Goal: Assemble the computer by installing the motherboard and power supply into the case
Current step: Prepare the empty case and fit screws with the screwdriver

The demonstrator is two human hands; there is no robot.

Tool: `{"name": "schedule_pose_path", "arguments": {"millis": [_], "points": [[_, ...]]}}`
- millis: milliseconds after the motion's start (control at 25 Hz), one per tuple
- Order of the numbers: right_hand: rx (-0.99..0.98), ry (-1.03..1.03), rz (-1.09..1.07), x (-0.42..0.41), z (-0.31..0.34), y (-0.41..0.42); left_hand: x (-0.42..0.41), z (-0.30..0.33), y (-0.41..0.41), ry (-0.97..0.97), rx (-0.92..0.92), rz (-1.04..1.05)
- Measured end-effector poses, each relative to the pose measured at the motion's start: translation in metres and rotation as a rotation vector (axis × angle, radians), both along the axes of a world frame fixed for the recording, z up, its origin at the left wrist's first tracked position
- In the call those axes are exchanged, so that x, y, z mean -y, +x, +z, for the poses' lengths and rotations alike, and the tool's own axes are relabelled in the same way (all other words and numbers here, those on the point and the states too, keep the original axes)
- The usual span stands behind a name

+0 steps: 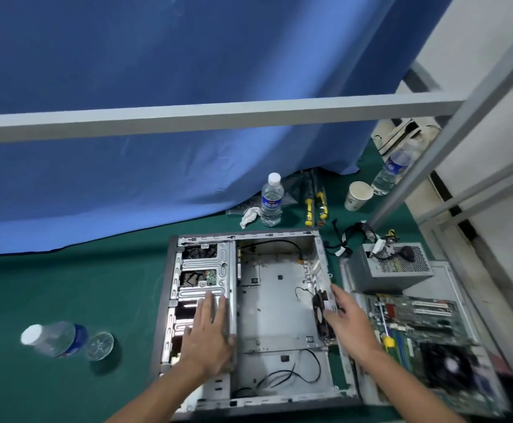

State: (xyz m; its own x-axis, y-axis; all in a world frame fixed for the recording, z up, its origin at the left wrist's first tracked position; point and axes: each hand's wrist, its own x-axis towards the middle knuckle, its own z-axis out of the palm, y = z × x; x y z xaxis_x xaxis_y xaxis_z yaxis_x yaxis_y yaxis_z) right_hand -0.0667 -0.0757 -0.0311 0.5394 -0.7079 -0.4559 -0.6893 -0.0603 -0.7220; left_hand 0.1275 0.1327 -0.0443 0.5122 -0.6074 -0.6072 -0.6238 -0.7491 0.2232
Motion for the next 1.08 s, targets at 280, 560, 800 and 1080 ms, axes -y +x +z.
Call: {"name": "schedule_pose_path", "arguments": {"millis": [280,560,800,1080], "points": [[-0.525,0.013,-0.092,0.048,-0.032,-0.092,0.012,-0.025,-0.039,0.065,0.137,0.106],[-0.609,-0.037,-0.061,0.064,-0.074,-0.123,0.013,-0.042,-0.059,-0.088,0.422,0.176],[-0.525,-0.036,-0.113,0.065,-0.083,-0.14,0.014,-0.041,-0.07,-0.096,0.439,0.199],[-0.345,0.06,0.012,0.043,-0.094,-0.132,0.012,-0.046,-0.073,-0.122,0.451,0.209]]}}
